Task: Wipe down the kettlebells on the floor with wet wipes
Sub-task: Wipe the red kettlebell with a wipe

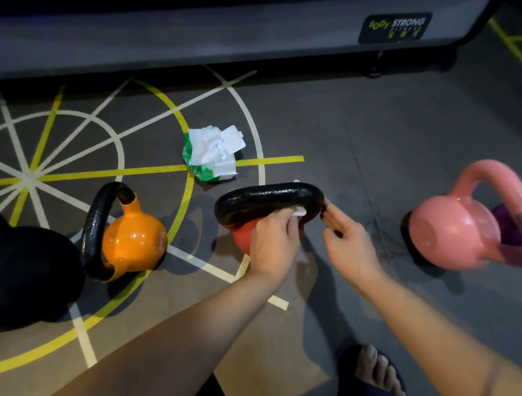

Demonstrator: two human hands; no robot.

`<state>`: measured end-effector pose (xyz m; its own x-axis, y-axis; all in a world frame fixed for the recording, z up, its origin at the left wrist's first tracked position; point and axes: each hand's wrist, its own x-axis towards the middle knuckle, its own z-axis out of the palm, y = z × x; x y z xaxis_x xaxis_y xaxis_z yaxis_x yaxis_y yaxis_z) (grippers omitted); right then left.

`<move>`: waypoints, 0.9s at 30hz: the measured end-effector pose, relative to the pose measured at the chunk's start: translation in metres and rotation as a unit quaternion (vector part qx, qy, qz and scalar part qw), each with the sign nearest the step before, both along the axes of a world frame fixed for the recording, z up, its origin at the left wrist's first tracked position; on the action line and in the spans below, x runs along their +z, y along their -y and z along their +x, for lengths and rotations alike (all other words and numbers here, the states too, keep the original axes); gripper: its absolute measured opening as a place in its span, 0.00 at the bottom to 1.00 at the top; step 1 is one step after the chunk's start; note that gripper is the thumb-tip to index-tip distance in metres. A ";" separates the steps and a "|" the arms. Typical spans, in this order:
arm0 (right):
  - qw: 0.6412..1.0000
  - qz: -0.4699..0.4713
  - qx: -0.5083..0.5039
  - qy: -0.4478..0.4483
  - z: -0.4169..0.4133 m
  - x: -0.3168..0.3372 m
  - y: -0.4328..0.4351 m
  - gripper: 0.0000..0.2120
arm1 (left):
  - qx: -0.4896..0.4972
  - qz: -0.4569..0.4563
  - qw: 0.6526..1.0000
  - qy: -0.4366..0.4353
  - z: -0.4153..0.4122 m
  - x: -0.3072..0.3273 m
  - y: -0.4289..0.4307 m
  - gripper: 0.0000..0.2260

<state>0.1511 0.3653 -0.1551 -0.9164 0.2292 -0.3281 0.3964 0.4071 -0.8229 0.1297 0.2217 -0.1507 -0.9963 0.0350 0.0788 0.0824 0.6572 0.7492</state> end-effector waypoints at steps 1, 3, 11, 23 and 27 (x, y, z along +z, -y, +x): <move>1.000 0.000 0.001 0.001 -0.001 -0.001 -0.002 0.36 | -0.010 -0.054 0.998 -0.009 -0.001 0.001 0.003 0.08; 1.000 -0.005 -0.001 0.000 -0.002 -0.001 -0.002 0.35 | -0.036 -0.168 0.985 -0.013 0.000 0.001 0.009 0.12; 1.000 -0.010 -0.024 -0.005 -0.001 -0.002 0.003 0.35 | -0.083 -0.215 0.970 0.081 -0.006 0.016 -0.010 0.14; 0.997 -0.054 -0.063 -0.003 0.000 0.000 0.006 0.36 | 0.114 0.361 0.893 0.244 0.012 0.031 -0.026 0.09; 0.996 -0.067 -0.052 -0.006 0.001 0.000 0.006 0.34 | 0.193 0.605 0.684 0.359 0.004 0.051 -0.025 0.12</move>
